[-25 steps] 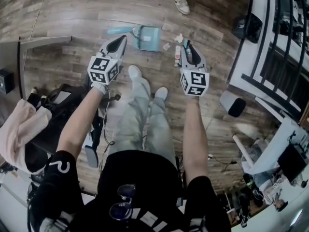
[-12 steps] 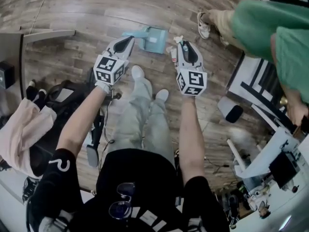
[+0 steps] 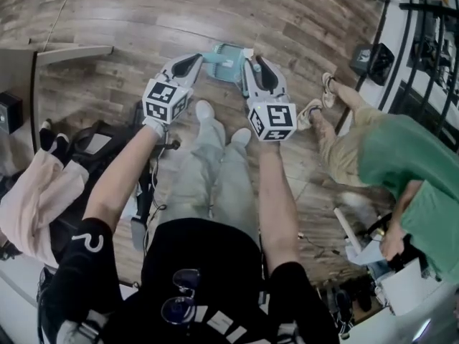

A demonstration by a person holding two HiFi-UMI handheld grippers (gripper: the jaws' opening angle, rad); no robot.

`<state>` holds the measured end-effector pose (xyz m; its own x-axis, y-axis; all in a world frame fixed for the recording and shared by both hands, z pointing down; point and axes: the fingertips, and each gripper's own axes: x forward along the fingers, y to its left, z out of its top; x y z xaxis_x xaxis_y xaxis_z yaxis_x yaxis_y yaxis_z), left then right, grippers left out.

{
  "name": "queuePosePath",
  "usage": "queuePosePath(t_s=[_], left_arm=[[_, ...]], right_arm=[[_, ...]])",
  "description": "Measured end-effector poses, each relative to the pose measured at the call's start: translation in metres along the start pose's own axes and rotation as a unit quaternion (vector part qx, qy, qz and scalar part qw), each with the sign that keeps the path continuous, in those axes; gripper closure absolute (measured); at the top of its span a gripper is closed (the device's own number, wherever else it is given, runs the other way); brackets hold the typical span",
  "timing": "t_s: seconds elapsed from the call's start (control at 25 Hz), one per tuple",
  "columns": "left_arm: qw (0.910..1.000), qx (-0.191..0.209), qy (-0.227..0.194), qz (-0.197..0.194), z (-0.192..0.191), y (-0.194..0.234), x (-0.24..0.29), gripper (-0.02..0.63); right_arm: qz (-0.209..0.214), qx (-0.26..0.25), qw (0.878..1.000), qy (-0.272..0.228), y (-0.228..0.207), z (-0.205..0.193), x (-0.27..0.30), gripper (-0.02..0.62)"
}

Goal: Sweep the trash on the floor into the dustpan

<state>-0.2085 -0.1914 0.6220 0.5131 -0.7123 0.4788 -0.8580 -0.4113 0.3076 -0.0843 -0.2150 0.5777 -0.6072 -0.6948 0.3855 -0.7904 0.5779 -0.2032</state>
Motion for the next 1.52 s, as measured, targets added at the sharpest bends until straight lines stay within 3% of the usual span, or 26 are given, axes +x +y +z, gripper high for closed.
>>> queuePosePath(t_s=[0.32, 0.96, 1.36, 1.52], left_arm=[[0.9988, -0.003, 0.049, 0.01, -0.026, 0.0, 0.013, 0.607], [0.9968, -0.016, 0.054, 0.056, -0.03, -0.005, 0.013, 0.607], [0.9943, -0.017, 0.05, 0.093, -0.031, -0.008, 0.015, 0.607], [0.9937, -0.016, 0.047, 0.1, -0.031, -0.008, 0.015, 0.607]], right_arm=[[-0.027, -0.015, 0.999, 0.005, -0.029, 0.005, -0.031, 0.509], [-0.129, -0.01, 0.991, -0.014, -0.146, 0.008, -0.158, 0.522], [-0.173, -0.047, 0.98, 0.082, -0.193, -0.06, -0.202, 0.522], [-0.177, -0.071, 0.978, 0.088, -0.206, -0.063, -0.205, 0.523]])
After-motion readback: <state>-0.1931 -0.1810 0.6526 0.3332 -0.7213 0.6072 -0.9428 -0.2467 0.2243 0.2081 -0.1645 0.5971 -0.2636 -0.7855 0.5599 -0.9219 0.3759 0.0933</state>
